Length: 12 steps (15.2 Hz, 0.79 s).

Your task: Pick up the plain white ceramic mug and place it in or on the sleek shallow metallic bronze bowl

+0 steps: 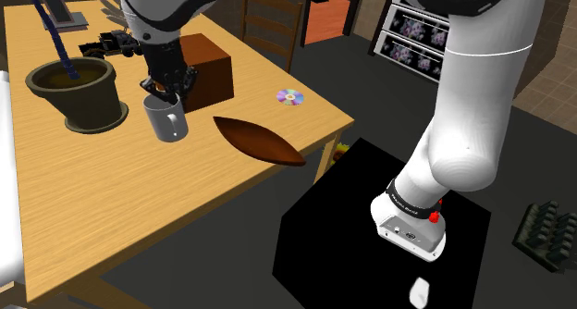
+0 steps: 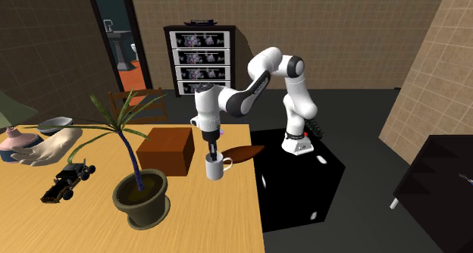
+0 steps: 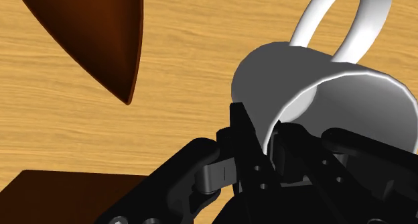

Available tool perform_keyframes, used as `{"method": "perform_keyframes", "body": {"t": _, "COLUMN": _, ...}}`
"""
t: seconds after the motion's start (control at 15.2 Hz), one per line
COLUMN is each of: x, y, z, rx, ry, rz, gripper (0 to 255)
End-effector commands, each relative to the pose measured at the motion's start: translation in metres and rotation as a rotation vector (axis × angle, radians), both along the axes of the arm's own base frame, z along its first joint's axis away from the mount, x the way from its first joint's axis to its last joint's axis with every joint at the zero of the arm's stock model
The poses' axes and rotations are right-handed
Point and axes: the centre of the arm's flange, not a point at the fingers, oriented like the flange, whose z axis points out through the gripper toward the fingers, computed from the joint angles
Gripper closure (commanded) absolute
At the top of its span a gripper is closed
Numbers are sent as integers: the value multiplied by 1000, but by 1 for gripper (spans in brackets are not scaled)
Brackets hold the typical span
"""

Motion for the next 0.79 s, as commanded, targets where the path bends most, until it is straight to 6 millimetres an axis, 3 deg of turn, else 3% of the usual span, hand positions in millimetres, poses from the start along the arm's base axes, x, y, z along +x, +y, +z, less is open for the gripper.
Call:
{"method": "perform_keyframes", "body": {"t": 0.0, "x": 0, "y": 0, "z": 11, "rx": 0, "ry": 0, "rz": 0, "gripper": 255}}
{"method": "perform_keyframes", "body": {"t": 0.46, "x": 0, "y": 0, "z": 48, "rx": 0, "ry": 0, "rz": 0, "gripper": 255}}
{"method": "perform_keyframes", "body": {"t": 0.73, "x": -38, "y": -36, "z": 54, "rx": 0, "ry": 0, "rz": 0, "gripper": 255}}
